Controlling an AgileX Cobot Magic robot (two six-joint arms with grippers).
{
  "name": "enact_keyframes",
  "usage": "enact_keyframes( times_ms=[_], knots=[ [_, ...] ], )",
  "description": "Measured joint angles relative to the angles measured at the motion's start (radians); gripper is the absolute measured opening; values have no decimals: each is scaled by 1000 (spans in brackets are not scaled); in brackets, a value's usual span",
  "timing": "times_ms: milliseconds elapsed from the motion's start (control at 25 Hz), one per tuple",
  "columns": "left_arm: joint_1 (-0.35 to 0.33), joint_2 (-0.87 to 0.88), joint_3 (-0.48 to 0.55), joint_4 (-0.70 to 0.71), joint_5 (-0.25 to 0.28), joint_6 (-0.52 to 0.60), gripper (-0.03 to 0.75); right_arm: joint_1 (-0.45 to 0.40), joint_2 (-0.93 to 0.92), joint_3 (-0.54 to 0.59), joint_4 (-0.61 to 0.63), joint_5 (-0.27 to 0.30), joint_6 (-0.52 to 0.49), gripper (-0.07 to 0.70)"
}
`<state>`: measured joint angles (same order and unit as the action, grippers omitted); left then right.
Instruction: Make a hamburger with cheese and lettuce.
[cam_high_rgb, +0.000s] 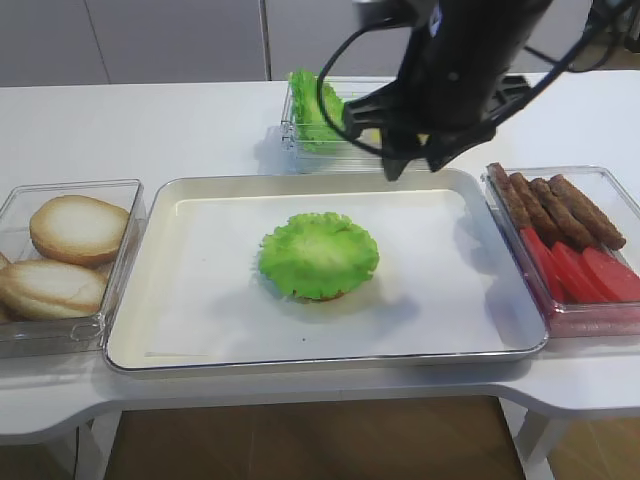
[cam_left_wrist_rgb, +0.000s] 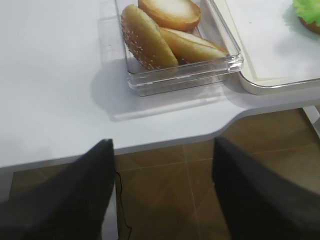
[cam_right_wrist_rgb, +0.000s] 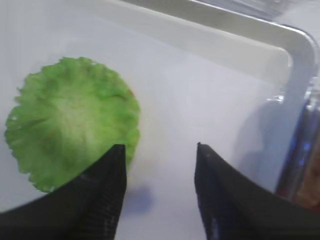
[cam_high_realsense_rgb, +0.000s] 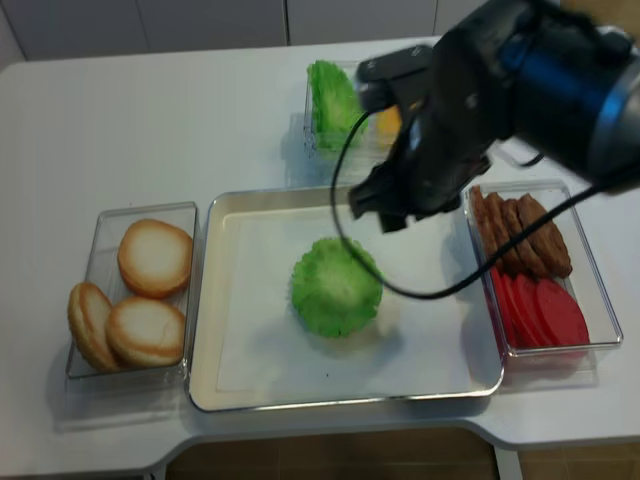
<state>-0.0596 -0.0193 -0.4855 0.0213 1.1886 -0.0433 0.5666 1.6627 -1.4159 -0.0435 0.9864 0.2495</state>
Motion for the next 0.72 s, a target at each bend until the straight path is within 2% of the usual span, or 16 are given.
enact_keyframes(
  times_ms=[440, 600, 720],
  knots=[
    [0, 0, 0, 0, 0, 0, 459, -229, -133, 11, 69, 108, -120, 336],
    [0, 0, 0, 0, 0, 0, 459, -333, -194, 108, 81, 110, -146, 336],
    [0, 0, 0, 0, 0, 0, 459, -413, -273, 223, 93, 101, -171, 335]
  ],
)
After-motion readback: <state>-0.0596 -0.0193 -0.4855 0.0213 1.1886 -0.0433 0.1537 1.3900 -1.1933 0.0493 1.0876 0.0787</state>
